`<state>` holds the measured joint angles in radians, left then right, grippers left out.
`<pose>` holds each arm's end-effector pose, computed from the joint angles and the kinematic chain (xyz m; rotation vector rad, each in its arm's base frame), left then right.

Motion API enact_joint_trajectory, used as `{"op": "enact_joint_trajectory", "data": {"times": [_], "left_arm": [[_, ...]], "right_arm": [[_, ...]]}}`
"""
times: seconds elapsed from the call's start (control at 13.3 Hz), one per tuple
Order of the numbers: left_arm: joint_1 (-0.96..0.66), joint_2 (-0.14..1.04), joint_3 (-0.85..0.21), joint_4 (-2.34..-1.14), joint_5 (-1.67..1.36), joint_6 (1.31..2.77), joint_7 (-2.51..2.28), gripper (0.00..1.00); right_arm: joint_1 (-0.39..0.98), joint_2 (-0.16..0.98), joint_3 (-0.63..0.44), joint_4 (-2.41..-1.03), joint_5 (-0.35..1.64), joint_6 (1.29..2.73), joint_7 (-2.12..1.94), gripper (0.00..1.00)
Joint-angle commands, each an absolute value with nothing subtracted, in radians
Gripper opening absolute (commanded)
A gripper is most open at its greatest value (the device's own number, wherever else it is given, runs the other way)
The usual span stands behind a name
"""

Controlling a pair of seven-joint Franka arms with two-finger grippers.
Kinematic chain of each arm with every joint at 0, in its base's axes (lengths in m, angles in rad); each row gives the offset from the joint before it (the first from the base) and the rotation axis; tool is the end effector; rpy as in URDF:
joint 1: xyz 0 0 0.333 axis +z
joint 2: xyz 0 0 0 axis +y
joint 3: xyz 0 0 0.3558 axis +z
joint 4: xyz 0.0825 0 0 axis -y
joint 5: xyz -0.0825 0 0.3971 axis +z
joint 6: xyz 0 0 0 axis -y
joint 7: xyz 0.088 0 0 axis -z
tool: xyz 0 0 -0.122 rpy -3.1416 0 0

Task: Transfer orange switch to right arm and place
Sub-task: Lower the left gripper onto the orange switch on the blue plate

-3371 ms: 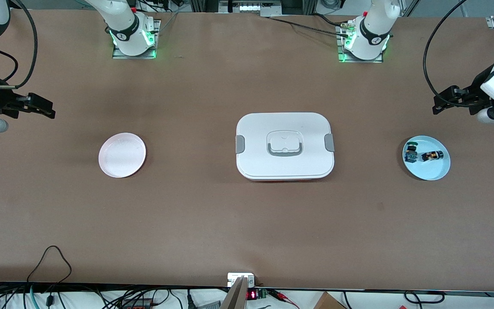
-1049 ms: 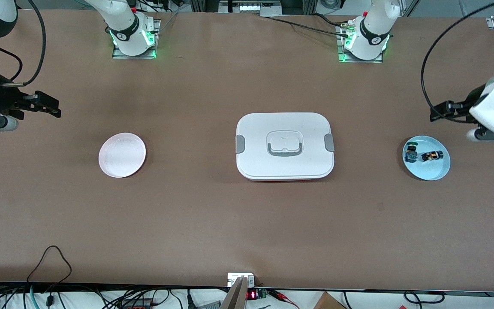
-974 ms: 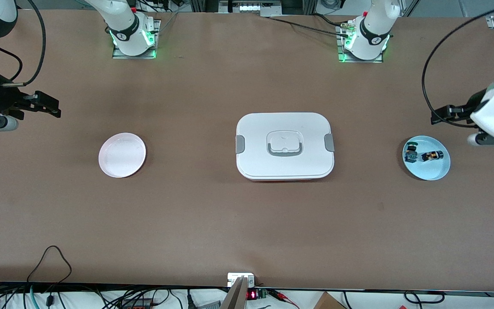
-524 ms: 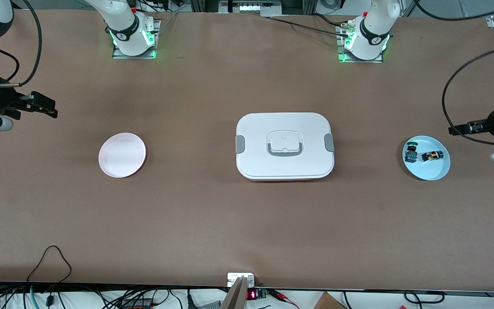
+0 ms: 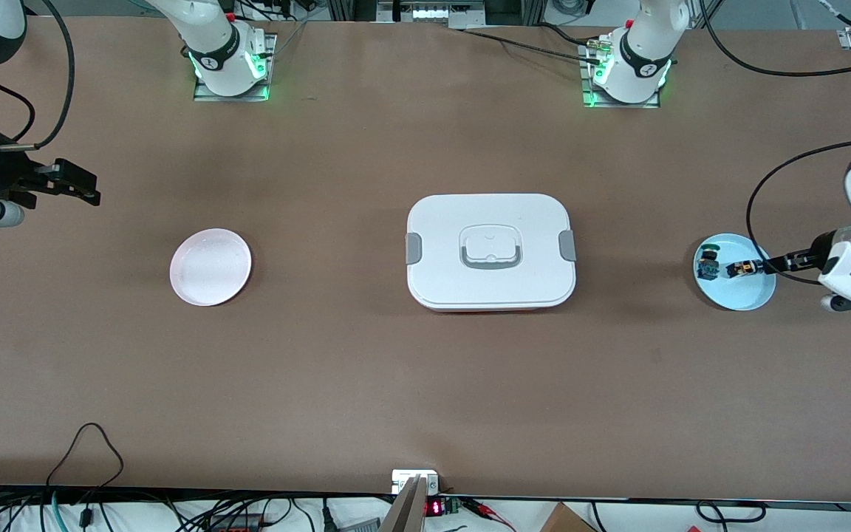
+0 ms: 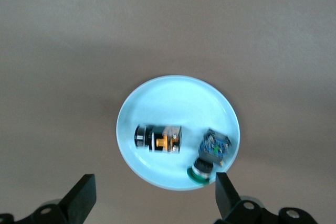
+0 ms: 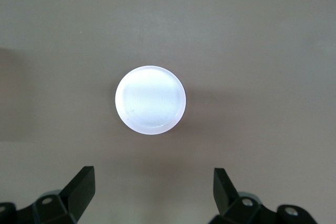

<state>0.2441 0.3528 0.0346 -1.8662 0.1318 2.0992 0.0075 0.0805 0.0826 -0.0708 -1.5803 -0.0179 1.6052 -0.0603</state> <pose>0.6133 0.1824 0.3334 -3.0166 -0.2972 0.2064 0.5953 0.0053 0.5997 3.1161 0.1110 -0.0906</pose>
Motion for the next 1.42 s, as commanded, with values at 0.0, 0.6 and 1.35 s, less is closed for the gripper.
{"op": "enact_joint_trajectory", "data": {"times": [0.0, 0.6, 1.35], "left_arm": [[0.290, 0.317, 0.028, -2.024, 0.153, 2.332, 0.063, 1.00], [0.354, 0.419, 0.020, -2.180, 0.149, 2.692, 0.057, 1.00], [0.363, 0.445, 0.012, -2.197, 0.144, 2.688, 0.057, 0.99]], "right_arm": [[0.072, 0.077, -0.081, -1.575, -0.023, 1.603, -0.064, 1.00], [0.074, 0.077, -0.084, -1.575, -0.012, 1.606, -0.064, 1.00], [0.075, 0.064, -0.086, -1.588, -0.006, 1.605, -0.063, 1.00]]}}
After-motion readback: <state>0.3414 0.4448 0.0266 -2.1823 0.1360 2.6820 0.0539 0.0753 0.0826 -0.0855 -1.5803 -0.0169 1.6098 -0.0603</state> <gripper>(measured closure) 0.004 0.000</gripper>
